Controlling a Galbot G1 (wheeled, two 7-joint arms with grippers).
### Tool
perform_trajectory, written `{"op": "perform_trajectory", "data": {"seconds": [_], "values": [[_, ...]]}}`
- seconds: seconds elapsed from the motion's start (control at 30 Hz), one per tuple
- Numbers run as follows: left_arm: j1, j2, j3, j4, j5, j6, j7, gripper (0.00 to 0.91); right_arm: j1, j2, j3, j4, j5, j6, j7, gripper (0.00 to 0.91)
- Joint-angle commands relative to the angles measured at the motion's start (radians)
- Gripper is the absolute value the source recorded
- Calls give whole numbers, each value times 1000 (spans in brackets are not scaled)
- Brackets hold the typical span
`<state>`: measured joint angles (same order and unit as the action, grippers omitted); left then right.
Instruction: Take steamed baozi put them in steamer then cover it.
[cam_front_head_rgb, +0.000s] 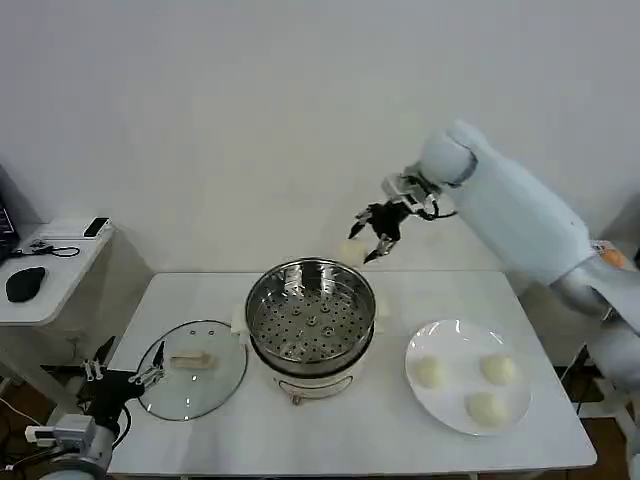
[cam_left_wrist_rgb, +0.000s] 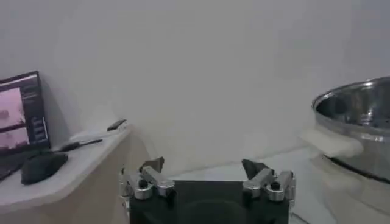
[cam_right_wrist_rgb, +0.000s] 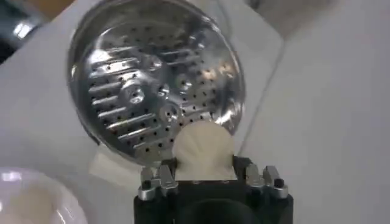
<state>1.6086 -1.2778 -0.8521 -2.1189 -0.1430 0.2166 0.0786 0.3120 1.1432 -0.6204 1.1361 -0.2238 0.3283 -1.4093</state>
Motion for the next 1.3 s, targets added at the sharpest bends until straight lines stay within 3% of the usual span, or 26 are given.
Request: {"op": "perform_trajectory", "data": {"seconds": [0.03, 0.07, 0.13, 0.33, 0.6, 0.97, 1.3], "values": [[8, -8, -1, -5, 6, 0, 0, 907, 49, 55, -94, 57, -187, 265, -19, 635], [11, -10, -2, -6, 7, 0, -1, 907, 38, 63, -78, 70, -267, 291, 0, 635], [16, -14, -2, -8, 11, -1, -2, 907, 31, 66, -79, 81, -332, 296, 16, 635], [26, -26, -1, -19, 12, -1, -4, 907, 5, 74, -88, 71, -459, 331, 59, 635], [24, -35, 8, -17, 23, -2, -5, 907, -29, 123, -59, 49, -452, 311, 74, 635], [32, -28, -3, -9, 20, -2, -6, 907, -61, 189, -49, 12, -345, 257, 62, 635], [30, -25, -2, 4, 19, -4, -6, 907, -112, 266, -19, -126, -389, 247, 84, 635]]}}
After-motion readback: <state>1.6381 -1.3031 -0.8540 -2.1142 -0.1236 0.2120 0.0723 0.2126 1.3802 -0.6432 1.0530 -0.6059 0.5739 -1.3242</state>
